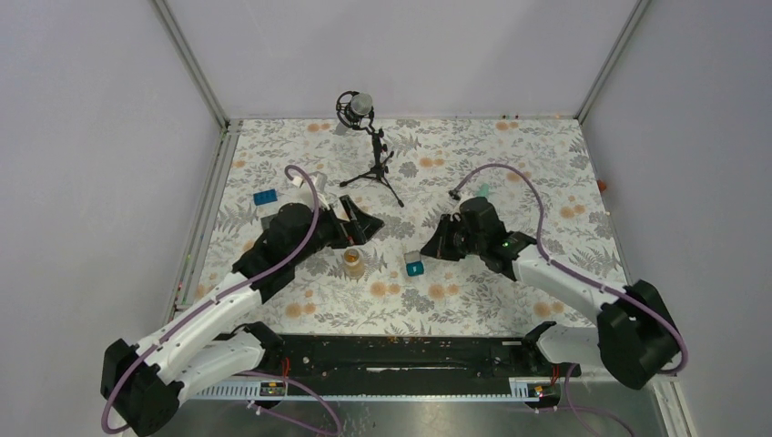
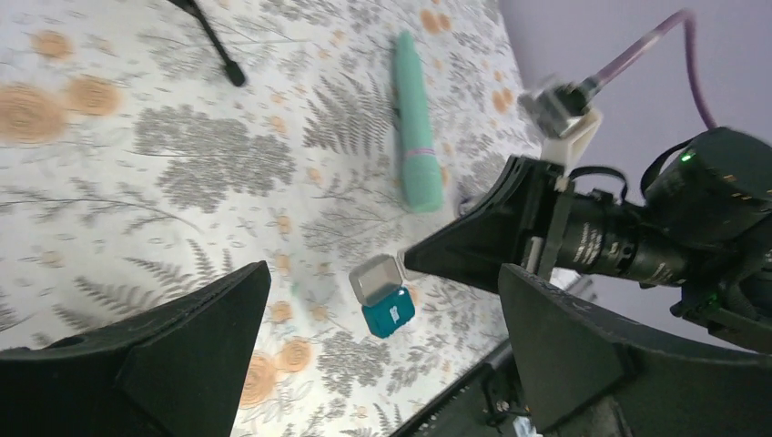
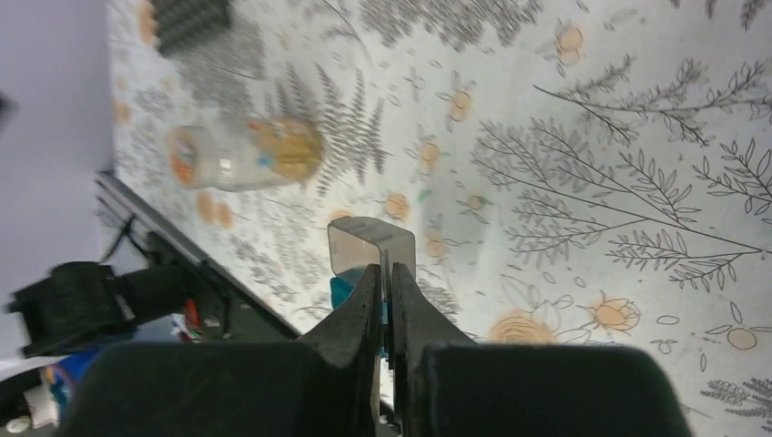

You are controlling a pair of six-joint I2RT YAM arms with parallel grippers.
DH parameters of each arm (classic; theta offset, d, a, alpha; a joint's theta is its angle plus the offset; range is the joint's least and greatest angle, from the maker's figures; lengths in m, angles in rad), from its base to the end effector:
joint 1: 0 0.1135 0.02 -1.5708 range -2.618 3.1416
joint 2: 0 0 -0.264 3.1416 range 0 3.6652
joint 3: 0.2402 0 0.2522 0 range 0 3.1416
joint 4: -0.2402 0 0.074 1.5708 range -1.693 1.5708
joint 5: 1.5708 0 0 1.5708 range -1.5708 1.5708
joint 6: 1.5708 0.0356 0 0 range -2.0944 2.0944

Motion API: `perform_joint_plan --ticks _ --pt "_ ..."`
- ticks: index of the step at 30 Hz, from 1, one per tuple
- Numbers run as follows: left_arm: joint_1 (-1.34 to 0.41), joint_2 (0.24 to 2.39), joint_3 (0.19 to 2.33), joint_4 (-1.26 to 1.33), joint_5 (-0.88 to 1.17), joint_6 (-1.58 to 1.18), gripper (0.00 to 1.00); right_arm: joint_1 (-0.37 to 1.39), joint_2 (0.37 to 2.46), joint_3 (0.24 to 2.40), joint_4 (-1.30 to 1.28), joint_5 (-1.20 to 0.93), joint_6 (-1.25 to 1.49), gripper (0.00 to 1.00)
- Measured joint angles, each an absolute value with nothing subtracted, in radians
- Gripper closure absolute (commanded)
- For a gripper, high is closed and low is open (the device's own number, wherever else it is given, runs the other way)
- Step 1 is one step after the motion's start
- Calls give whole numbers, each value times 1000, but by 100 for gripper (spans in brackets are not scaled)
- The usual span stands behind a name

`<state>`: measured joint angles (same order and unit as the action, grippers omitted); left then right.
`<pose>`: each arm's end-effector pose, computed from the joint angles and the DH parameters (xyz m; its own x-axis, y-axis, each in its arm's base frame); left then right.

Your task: Sort the pills into containers

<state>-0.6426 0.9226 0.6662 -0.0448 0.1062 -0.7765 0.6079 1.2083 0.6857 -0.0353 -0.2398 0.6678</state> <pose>0.1717 -0.1332 0.2874 -0.6438 -0.3885 -0.6592 0.3165 0.6492 -0.6917 0.2092 0.1558 0.2326 -0.7872 0.1851 -0.5883 -0.2964 0.7230 0.6241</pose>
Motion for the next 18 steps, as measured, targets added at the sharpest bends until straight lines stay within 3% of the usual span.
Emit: perform_joint_plan --ticks 8,10,14,18 --pt "-640 835 688 -200 -57 -704 1 607 1442 664 45 -336 563 100" --pt "-639 829 690 -225 -76 -698 1 607 1479 663 75 -351 549 92" --pt "-639 820 690 -258 -104 -690 1 607 1504 662 103 -358 536 54" --pt "-639 812 690 -287 -139 -683 1 607 1501 668 87 -327 529 40"
